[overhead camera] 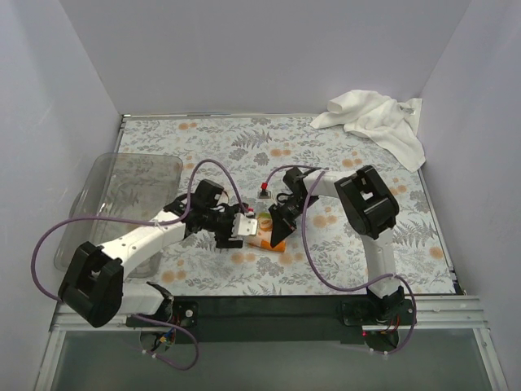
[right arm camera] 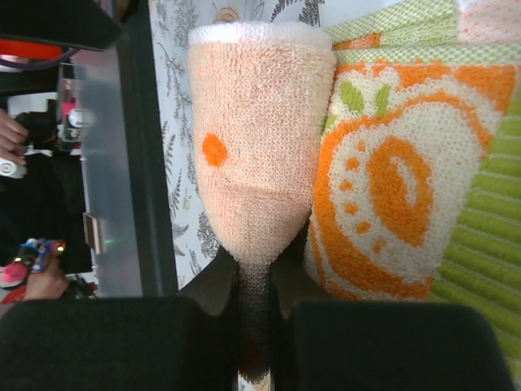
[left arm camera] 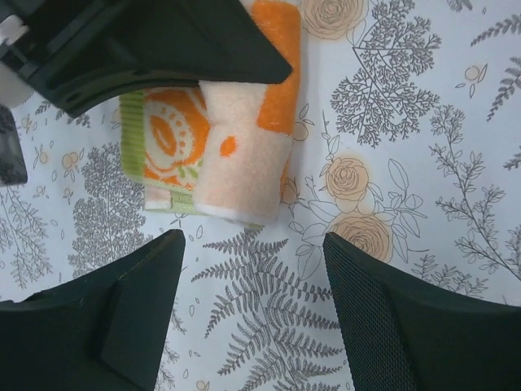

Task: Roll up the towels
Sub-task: Roll the towel

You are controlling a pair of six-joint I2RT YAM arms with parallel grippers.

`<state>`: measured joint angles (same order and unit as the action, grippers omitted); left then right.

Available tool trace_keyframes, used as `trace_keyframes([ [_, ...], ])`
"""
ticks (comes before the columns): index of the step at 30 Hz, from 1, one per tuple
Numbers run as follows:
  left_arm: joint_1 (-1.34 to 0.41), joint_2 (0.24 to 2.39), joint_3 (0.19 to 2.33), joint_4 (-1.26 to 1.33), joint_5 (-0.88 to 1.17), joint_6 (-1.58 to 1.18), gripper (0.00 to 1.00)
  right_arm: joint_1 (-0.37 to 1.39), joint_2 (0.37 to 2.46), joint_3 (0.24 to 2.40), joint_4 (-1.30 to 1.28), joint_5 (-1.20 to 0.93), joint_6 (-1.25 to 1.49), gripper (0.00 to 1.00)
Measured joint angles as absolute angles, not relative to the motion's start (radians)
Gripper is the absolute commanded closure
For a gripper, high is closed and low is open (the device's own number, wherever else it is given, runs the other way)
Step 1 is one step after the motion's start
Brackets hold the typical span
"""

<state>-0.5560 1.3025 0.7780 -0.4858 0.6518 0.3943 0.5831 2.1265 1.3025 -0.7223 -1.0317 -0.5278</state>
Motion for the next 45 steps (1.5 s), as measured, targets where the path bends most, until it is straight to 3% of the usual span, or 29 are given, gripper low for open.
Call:
trace_keyframes([
  [8, -0.727, 1.316, 0.678, -0.288, 0.498, 0.486, 0.39, 0.562, 2.209, 1.335, -0.812, -1.138, -0.579, 0.99],
  [16, -0.791, 1.442, 0.658, -0.150, 0.449, 0.548, 0.48, 0.556, 2.265, 1.368, -0.875, -1.190, -0.602, 0.99],
  [19, -0.802, 1.489, 0.656, -0.126, 0.436, 0.567, 0.62, 0.554, 2.273, 1.377, -0.892, -1.193, -0.604, 0.99],
  [21, -0.805, 1.509, 0.658, -0.111, 0.430, 0.575, 0.76, 0.554, 2.275, 1.379, -0.895, -1.193, -0.605, 0.98],
  [23, -0.807, 1.520, 0.677, -0.125, 0.428, 0.574, 0.85, 0.550, 2.275, 1.379, -0.896, -1.191, -0.605, 0.92],
  [24, -0.807, 1.530, 0.697, -0.147, 0.428, 0.567, 0.87, 0.549, 2.275, 1.380, -0.897, -1.187, -0.603, 0.83],
  [26, -0.807, 1.549, 0.735, -0.194, 0.430, 0.551, 0.90, 0.542, 2.275, 1.382, -0.903, -1.180, -0.594, 0.68],
  [31, -0.807, 1.592, 0.827, -0.322, 0.468, 0.495, 0.92, 0.516, 2.241, 1.388, -0.942, -1.148, -0.556, 0.43],
  [45, -0.726, 1.826, 1.147, -0.714, 0.653, 0.347, 0.89, 0.285, 1.955, 1.421, -0.847, -0.815, -0.548, 0.39],
])
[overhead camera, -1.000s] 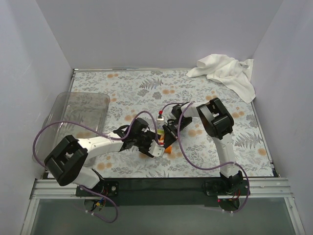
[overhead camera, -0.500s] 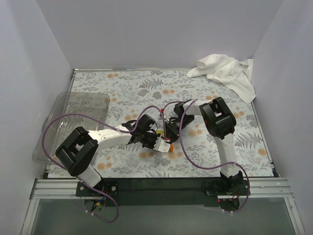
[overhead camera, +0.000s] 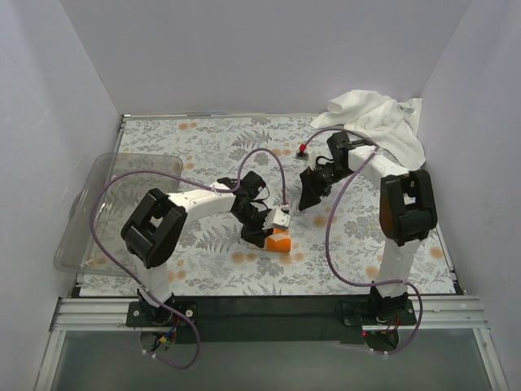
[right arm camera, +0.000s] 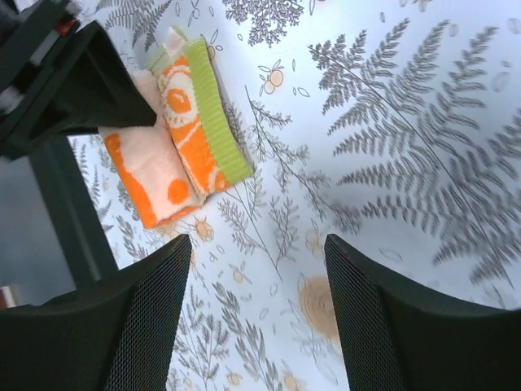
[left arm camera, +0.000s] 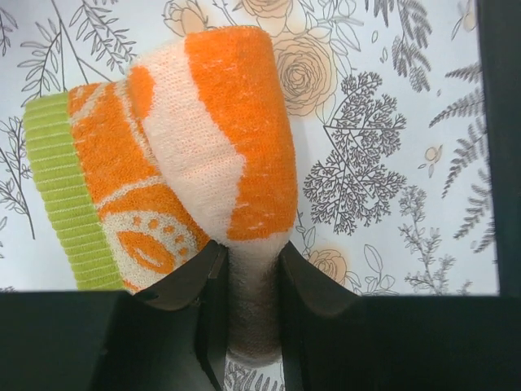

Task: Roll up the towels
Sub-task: Roll the towel

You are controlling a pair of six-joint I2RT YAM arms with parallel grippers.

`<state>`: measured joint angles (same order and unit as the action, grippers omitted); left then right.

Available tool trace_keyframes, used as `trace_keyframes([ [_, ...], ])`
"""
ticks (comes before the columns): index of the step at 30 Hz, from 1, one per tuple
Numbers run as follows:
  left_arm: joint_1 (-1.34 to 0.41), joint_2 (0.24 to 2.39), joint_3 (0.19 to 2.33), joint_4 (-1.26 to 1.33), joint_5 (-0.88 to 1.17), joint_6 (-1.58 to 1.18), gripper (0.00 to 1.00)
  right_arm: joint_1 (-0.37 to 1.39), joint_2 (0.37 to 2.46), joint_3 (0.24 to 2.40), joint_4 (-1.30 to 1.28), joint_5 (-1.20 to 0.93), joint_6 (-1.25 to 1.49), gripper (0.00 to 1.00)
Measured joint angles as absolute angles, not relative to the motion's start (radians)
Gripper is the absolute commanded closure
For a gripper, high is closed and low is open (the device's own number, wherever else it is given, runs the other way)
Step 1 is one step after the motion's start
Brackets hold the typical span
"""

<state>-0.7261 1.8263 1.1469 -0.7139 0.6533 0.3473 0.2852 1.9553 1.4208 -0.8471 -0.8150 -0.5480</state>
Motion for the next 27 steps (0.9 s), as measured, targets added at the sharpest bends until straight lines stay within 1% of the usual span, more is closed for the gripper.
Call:
trace_keyframes([
  [5, -0.636, 1.992, 1.316, -0.889, 0.807, 0.309, 0.87, 0.282, 1.723, 1.304, -0.797, -0.748, -0.551, 0.39],
  [9, -0.550, 2.152, 1.455, -1.052, 0.961, 0.298, 0.85, 0.326, 1.603, 1.220, -0.764, -0.701, -0.555, 0.39],
  [13, -0.499, 2.261, 1.551, -1.184, 1.035, 0.312, 0.83, 0.439, 1.571, 1.154, -0.697, -0.612, -0.554, 0.39],
  [17, -0.471, 2.347, 1.617, -1.285, 1.099, 0.327, 0.83, 0.625, 1.561, 1.096, -0.598, -0.485, -0.560, 0.38],
  [20, -0.457, 2.379, 1.645, -1.334, 1.118, 0.342, 0.82, 0.733, 1.561, 1.058, -0.509, -0.401, -0.577, 0.37],
  [25, -0.448, 2.401, 1.661, -1.374, 1.131, 0.360, 0.81, 0.825, 1.569, 0.998, -0.361, -0.277, -0.622, 0.37],
  [27, -0.447, 2.401, 1.662, -1.378, 1.129, 0.364, 0.81, 0.844, 1.583, 0.986, -0.317, -0.250, -0.645, 0.41],
])
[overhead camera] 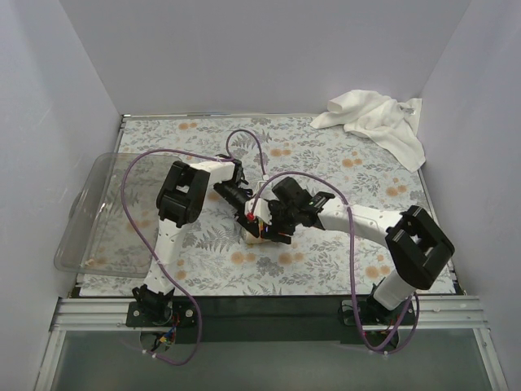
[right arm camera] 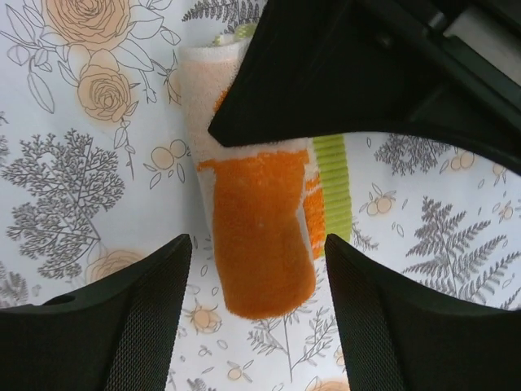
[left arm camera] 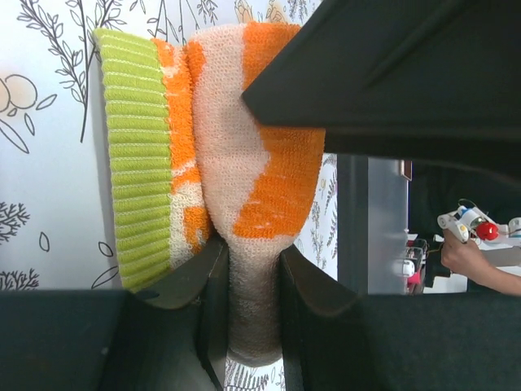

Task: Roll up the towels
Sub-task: Roll the towel, then place the rolled towel into the container

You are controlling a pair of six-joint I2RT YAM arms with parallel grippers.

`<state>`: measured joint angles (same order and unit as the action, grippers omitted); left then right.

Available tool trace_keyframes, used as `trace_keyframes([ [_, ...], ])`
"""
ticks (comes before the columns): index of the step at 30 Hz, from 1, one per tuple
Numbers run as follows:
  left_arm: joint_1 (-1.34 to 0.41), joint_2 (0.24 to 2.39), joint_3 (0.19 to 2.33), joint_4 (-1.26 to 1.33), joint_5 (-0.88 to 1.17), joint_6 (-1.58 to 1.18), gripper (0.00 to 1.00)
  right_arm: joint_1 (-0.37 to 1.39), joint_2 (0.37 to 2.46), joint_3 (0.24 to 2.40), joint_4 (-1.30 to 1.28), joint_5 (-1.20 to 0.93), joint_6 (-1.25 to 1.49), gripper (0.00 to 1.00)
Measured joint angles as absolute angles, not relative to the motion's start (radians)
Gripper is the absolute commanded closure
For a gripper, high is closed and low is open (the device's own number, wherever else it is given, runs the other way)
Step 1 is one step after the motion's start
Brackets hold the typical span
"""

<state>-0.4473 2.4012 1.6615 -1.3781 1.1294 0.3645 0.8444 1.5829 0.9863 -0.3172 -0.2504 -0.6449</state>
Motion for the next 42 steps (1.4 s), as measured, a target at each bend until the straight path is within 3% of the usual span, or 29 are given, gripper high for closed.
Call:
trace_keyframes([
  [7, -0.446, 2.401, 1.661, -1.380, 1.126, 0.363, 0.78, 0.879, 1.675, 0.981, -0.242, -0.235, -0.699, 0.71],
  [11, -0.442, 2.398, 1.651, -1.369, 1.128, 0.357, 0.68, 0.876, 1.690, 0.985, -0.232, -0.249, -0.708, 0.99],
  [17, -0.428, 2.335, 1.586, -1.313, 1.130, 0.331, 0.52, 0.847, 1.703, 1.006, -0.259, -0.321, -0.702, 0.99],
  [28, -0.251, 2.144, 1.525, -1.071, 0.972, 0.326, 0.44, 0.710, 1.823, 1.143, -0.465, -0.612, -0.632, 0.99],
  [35, -0.206, 1.752, 1.247, -0.796, 0.813, 0.321, 0.36, 0.625, 1.994, 1.290, -0.645, -0.832, -0.570, 0.99],
  [42, -0.363, 1.343, 0.911, -0.593, 0.691, 0.446, 0.28, 0.579, 2.131, 1.376, -0.769, -1.003, -0.551, 0.99],
])
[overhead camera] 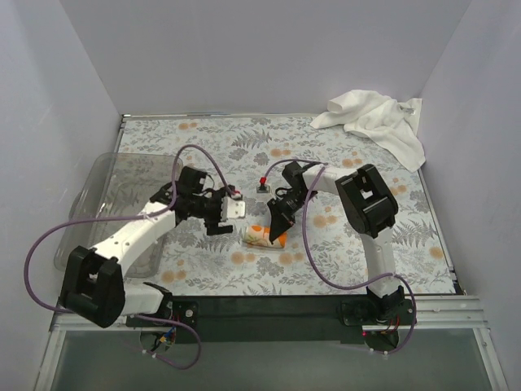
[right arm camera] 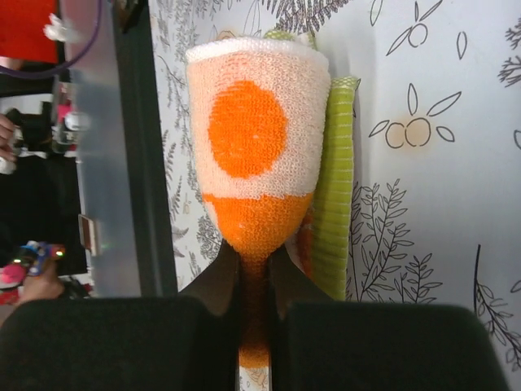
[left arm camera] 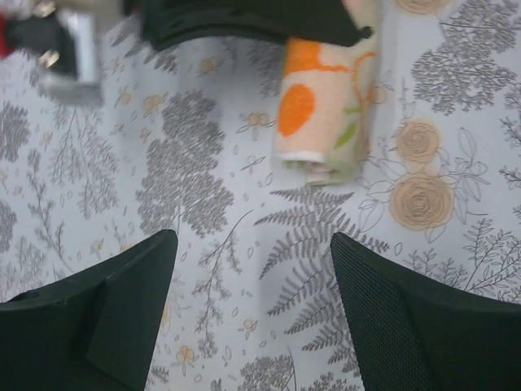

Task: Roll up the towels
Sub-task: Place the rolled towel into the container

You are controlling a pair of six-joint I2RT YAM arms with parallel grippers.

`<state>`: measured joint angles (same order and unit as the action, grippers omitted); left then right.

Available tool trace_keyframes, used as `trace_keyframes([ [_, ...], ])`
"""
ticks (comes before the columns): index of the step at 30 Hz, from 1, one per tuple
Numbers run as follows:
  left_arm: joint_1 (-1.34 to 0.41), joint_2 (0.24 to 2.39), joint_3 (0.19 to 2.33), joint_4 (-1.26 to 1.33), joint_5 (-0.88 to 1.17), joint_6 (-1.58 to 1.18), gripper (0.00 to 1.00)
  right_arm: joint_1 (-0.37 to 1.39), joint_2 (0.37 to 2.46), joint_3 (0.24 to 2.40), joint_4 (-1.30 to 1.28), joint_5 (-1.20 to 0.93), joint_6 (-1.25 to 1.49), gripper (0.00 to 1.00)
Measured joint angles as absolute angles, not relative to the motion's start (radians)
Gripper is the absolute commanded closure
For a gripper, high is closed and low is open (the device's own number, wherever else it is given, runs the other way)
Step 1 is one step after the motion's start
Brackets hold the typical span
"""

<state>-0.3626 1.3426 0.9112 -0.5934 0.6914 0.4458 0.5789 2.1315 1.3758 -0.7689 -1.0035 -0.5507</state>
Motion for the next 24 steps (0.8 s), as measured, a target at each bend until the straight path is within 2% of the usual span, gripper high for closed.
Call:
trace_keyframes([
  [5, -0.568, 1.259, 0.750, -0.494, 0.619, 0.519, 0.28, 0.555, 2.211, 1.419, -0.850, -1.092, -0.556, 0.99],
  [10, -0.693, 1.301, 0.719, -0.385, 0.557, 0.541, 0.30, 0.543, 2.265, 1.438, -0.906, -1.160, -0.564, 0.99],
  [24, -0.794, 1.516, 0.718, -0.176, 0.470, 0.559, 0.38, 0.540, 2.342, 1.439, -0.967, -1.282, -0.569, 0.99],
])
